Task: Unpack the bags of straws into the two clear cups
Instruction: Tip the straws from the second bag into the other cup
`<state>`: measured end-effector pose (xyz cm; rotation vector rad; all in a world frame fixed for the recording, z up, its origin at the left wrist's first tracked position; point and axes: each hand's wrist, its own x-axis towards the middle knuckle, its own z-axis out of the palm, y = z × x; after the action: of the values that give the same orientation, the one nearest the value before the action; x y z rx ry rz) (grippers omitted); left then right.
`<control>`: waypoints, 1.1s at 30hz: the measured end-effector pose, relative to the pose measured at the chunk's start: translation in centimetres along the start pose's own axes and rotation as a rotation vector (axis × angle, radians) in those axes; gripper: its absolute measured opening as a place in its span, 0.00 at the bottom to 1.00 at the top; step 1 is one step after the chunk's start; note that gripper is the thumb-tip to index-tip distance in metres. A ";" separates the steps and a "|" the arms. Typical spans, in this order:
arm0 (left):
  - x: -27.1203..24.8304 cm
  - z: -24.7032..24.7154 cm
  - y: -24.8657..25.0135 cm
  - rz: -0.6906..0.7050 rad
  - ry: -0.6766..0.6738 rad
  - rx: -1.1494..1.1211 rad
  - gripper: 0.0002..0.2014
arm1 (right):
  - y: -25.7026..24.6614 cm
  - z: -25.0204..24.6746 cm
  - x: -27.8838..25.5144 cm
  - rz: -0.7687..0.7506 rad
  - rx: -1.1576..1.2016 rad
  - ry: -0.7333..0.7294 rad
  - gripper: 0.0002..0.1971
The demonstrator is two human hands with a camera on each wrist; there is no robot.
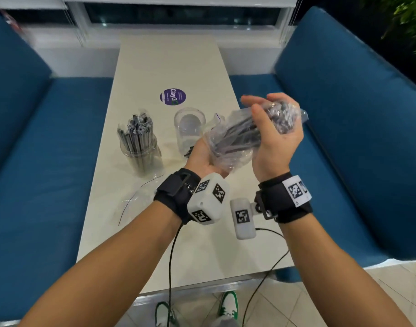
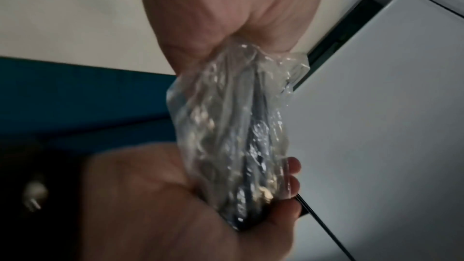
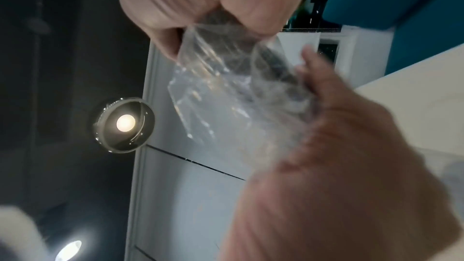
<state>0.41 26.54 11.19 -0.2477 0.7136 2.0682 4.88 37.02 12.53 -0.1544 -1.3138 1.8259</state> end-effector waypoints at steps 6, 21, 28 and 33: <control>1.6 -3.5 2.0 -0.042 0.178 0.149 0.32 | 0.3 1.7 5.1 -0.039 -0.017 0.105 0.13; 11.7 -10.6 6.6 0.511 0.723 1.674 0.64 | 4.5 3.9 10.8 0.122 0.038 0.415 0.12; 12.1 -11.7 6.8 0.652 0.668 1.603 0.51 | 4.2 3.9 11.1 0.041 -0.122 0.281 0.12; 8.8 -12.8 5.3 0.566 0.533 1.695 0.57 | 4.2 5.0 10.6 0.053 -0.246 0.099 0.12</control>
<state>-10.15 23.15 -0.89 0.4467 2.7392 1.1284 -6.78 40.40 15.12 -0.4099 -1.4721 1.6719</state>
